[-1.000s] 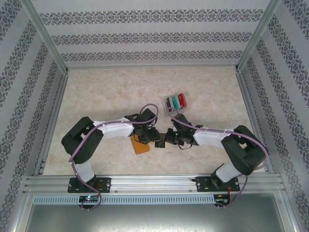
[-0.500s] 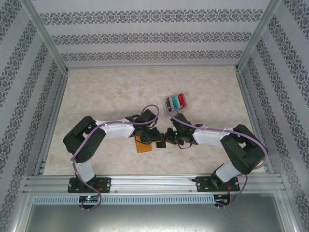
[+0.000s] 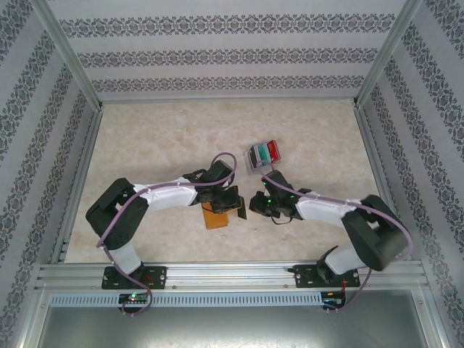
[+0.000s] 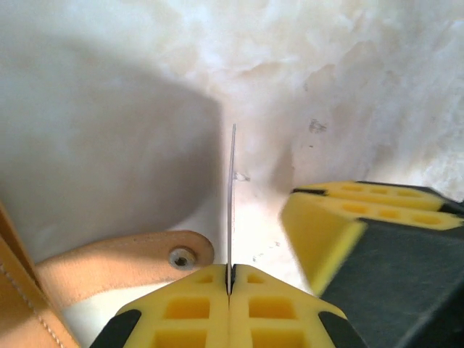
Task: Put the credit cards into the card holder
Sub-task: Pick up the credit card from the bottom-center of the table, then pass the credit card.
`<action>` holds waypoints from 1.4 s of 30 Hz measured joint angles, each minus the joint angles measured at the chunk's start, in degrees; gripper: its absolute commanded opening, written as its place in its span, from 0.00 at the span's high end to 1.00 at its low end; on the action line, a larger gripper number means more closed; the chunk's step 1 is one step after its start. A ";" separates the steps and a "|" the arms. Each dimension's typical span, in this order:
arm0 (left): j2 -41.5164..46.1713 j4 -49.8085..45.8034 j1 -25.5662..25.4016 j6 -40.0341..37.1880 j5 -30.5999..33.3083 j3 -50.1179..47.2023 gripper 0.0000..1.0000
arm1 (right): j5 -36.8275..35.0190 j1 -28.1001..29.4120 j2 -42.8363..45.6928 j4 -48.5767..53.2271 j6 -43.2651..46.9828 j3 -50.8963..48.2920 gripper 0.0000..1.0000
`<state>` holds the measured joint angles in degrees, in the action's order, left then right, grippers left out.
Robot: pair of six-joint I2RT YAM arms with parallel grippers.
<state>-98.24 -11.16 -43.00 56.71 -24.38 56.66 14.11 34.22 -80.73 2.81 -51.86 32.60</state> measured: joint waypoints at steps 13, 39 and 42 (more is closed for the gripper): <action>12.04 18.86 7.63 5.60 -9.31 -7.21 1.00 | 9.40 -8.98 18.05 -3.21 -2.71 -1.14 0.48; 14.62 28.59 10.45 11.10 -16.92 -9.01 0.95 | 30.45 -12.98 8.46 -23.54 -12.00 2.16 0.95; 14.60 28.48 10.88 10.71 -18.10 -8.85 0.79 | 31.41 -13.14 8.57 -24.22 -12.35 2.16 1.00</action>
<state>-83.64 17.32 -32.12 67.42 -42.48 47.81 45.52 21.08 -72.16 -21.41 -64.20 34.76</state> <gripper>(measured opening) 0.109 0.036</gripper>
